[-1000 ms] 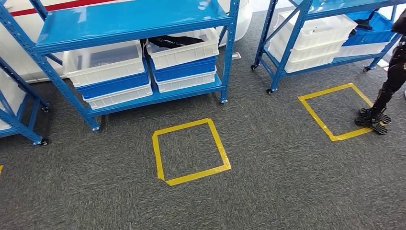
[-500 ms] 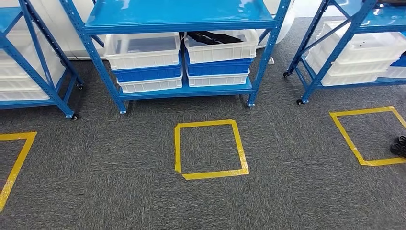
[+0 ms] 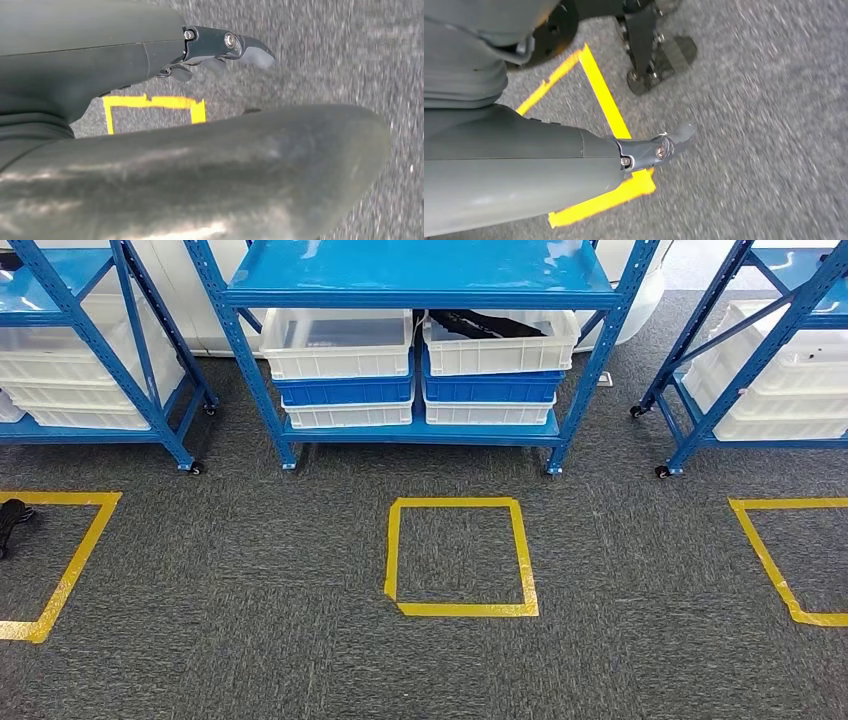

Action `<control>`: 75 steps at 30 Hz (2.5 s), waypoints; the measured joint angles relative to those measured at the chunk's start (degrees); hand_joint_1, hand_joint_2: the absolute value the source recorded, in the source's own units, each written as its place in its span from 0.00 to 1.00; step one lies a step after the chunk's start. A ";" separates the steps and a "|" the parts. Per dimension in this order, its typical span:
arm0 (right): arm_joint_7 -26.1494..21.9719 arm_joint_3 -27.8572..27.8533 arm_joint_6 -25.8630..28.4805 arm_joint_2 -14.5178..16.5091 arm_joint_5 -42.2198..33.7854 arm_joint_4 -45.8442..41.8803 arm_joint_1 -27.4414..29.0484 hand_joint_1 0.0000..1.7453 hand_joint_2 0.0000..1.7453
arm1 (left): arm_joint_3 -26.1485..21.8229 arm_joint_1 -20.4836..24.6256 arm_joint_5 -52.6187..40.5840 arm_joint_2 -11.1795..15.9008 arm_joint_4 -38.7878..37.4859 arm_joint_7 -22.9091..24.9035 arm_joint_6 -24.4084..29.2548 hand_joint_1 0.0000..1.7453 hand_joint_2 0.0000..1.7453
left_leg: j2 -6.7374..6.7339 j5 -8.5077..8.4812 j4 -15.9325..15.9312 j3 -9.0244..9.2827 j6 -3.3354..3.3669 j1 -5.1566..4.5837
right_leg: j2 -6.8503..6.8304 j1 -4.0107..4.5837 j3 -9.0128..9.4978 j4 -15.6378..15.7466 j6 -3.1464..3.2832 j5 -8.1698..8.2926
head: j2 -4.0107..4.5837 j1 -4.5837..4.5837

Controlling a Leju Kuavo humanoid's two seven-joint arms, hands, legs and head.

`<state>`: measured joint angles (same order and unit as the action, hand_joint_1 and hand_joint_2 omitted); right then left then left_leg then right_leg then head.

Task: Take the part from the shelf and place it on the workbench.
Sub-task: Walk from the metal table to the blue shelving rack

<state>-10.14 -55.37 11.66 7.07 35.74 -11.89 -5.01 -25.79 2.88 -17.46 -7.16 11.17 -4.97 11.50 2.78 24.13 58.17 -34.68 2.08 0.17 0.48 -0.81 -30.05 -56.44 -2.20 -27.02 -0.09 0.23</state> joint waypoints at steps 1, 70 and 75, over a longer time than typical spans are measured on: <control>0.00 -0.01 -0.02 0.04 -0.02 0.00 -0.03 0.00 0.00 | -0.04 0.00 0.00 0.04 0.00 -0.04 0.03 0.00 0.00 | -0.05 -0.08 -0.31 0.11 0.12 -0.04 | 0.00 -0.09 0.18 0.29 -0.05 0.15 | 0.00 0.03; 0.19 -0.85 0.03 -0.10 0.45 0.20 0.01 0.00 0.00 | -1.26 -0.10 -0.43 -0.12 -0.07 0.13 0.87 0.00 0.00 | -2.21 2.23 -0.36 2.23 0.26 0.26 | -0.52 0.05 -7.78 -17.30 0.16 -8.03 | 0.00 0.54; 0.20 -0.86 0.03 -0.17 0.47 0.20 0.21 0.00 0.00 | -1.27 -0.22 -0.46 -0.18 -0.10 0.16 0.87 0.00 0.00 | -1.66 4.28 -0.41 4.81 -0.15 -0.18 | -0.59 0.52 -5.31 -3.17 -0.92 0.75 | 0.00 0.52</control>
<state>-9.94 -56.23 11.69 6.90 36.21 -11.69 -4.80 -27.06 2.65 -17.92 -7.34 11.07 -4.81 12.37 1.13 28.41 57.76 -29.87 1.94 -0.01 -0.11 -0.29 -35.36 -59.62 -3.12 -26.27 -0.09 0.75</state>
